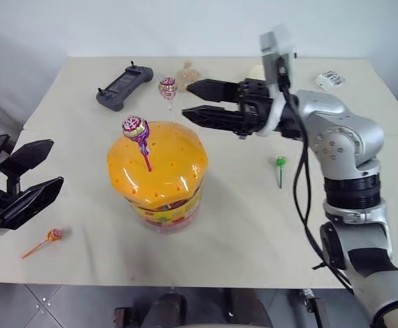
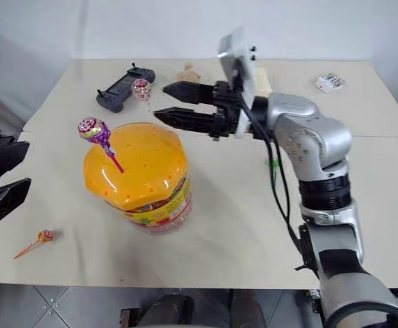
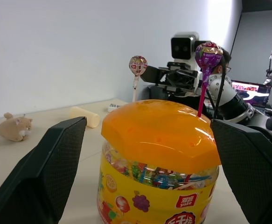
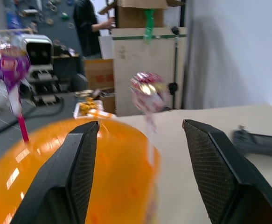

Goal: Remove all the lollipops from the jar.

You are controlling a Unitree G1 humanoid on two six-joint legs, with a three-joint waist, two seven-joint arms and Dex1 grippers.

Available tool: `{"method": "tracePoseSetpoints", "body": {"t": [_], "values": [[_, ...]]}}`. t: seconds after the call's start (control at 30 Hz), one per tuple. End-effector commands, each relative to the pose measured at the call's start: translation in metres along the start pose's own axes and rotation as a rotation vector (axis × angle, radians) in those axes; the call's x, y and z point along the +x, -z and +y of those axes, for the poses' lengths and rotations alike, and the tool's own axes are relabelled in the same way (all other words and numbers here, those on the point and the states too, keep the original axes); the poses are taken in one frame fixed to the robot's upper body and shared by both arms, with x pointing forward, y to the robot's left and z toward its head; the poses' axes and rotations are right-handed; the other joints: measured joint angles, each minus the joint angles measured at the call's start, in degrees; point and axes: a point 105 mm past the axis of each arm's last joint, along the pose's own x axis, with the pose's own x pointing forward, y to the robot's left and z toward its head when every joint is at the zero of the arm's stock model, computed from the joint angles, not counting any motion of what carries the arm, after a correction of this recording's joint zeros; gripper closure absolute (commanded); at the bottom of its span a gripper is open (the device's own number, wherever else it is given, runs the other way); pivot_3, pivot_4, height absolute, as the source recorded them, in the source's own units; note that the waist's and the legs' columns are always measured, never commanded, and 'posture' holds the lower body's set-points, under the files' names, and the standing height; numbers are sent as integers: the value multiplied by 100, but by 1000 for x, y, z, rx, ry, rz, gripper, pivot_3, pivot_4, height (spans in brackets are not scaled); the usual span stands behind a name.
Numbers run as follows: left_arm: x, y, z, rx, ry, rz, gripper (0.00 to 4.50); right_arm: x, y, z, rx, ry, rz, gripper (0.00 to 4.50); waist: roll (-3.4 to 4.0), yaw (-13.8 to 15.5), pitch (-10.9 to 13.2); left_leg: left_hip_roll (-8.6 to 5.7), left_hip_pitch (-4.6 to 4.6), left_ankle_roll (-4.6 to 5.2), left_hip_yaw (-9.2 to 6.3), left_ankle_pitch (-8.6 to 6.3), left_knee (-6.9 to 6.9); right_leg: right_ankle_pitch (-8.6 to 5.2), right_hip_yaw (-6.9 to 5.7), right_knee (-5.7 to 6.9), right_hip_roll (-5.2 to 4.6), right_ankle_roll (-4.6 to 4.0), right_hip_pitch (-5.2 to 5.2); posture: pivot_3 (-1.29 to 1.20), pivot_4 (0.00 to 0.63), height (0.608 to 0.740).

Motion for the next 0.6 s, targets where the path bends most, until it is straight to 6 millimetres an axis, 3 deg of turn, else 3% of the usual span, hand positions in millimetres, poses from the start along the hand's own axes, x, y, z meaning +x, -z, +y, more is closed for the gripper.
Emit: {"method": "tracePoseSetpoints", "body": {"t": [0.03,0.17,0.2,0.3,0.5,0.6], "values": [[2,-7,-7,32,19,-21,0,16,-7,6,-21,-26,2,1519,0,-5,0,1,0,0,1,0,-1,0,-1,4,0,0,-3,0,150,740],[3,-7,-8,41,20,-24,0,30,-3,3,-5,-5,21,1519,-1,-8,-1,0,0,-1,7,0,9,-1,-3,23,1,-2,-11,0,150,740],[4,-7,-8,44,21,-27,0,32,-3,2,-1,0,26,1689,-1,-8,-1,0,0,-1,8,0,14,-1,-3,27,2,-2,-11,0,150,740],[6,-7,-10,50,23,-31,0,37,-1,3,-15,-2,38,2425,-1,-9,-1,0,0,-1,9,0,21,-1,-1,32,2,-2,-11,0,150,740],[9,-7,-11,55,32,-39,0,34,-9,5,-45,-29,-17,4487,-1,-14,-1,-1,-1,-1,9,0,16,-1,-1,35,3,-3,-19,0,150,740],[12,-7,-11,55,46,-47,0,22,-32,0,-71,-31,-162,4487,-1,-28,-1,-1,-6,-1,16,0,10,-1,-5,37,4,-3,-32,0,150,740]]}}
